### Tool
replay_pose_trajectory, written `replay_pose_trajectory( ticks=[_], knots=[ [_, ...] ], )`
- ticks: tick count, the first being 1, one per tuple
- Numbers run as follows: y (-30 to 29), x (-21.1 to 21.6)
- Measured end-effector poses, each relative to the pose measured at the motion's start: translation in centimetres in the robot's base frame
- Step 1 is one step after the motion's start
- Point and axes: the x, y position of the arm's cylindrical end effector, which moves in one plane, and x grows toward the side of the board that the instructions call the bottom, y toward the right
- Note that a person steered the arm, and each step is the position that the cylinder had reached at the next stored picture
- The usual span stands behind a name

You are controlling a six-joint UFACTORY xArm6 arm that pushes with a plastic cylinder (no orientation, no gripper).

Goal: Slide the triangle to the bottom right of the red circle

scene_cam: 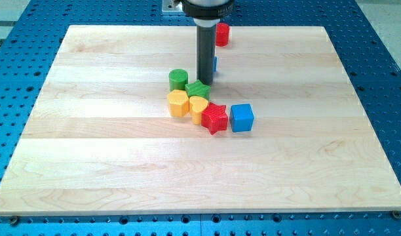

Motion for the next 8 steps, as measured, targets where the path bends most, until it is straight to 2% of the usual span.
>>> replay_pose_trajectory(
  ticks=[1, 4, 5, 6, 7, 8],
  knots=[
    [-1.2, -1.6],
    [-1.3, 0.9],
    [-1.5, -0.3],
    [-0.8, -4.5],
    [-3.0, -5.3],
    [2.2, -5.5]
  ],
)
